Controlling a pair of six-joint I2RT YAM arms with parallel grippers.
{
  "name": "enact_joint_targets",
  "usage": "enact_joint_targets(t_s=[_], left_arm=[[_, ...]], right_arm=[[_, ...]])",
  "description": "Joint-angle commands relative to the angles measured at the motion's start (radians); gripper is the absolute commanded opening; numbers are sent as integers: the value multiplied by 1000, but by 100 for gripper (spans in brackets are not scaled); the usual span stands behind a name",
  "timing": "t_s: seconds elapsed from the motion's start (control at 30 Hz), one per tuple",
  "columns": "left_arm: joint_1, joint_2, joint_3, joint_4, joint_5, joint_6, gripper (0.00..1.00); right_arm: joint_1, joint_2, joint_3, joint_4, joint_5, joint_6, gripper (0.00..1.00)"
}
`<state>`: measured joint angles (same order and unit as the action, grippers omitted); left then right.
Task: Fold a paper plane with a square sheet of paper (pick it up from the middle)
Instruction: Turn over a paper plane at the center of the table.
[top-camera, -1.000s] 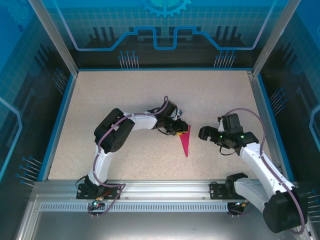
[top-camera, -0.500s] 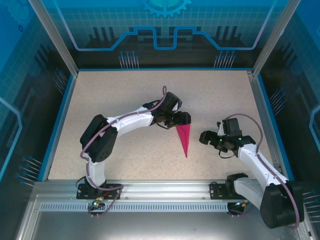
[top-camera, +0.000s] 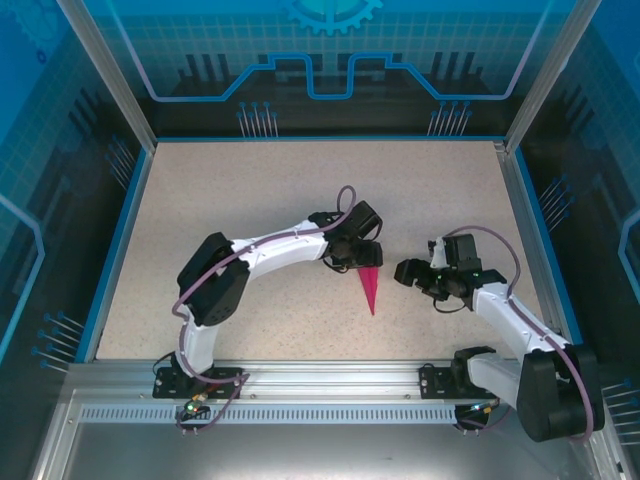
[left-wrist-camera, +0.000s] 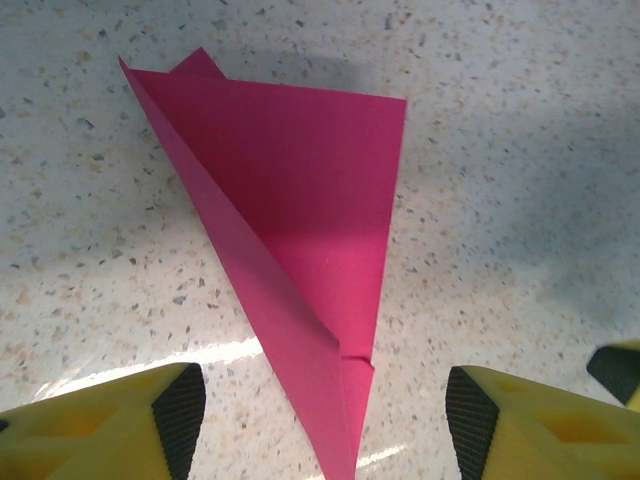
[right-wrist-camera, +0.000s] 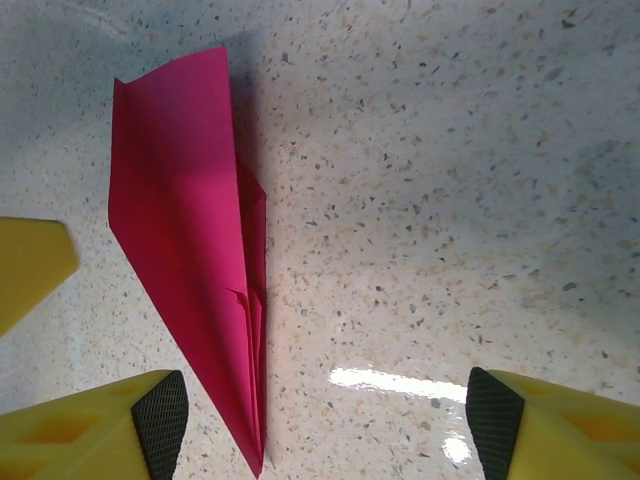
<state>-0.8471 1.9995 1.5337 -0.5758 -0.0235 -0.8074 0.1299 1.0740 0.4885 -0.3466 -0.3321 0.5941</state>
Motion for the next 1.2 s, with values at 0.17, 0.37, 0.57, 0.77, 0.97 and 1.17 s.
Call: enact_joint_targets(t_s=[0.17,0.37,0.57,0.77,0.97,1.17], left_arm=[[3,92,95,-62,30,-16,60],[15,77,66,-74,13,-23,43],[23,35,19,-45,19,-6,28],[36,5,-30,-22,41,4,17],[46,-23,-73,9,49,3,7],[68,-57,-151,79,88,4,5]], right_arm=[[-16,13,-27,43,-86,3,75],[3,75,-3,67,-139,-7,73],[57,151,40,86,-143,-7,71],[98,213,89,83,-120,-11,68],[104,221,95,117,-155,-12,62],[155,284,136,121,-159,-25,63]])
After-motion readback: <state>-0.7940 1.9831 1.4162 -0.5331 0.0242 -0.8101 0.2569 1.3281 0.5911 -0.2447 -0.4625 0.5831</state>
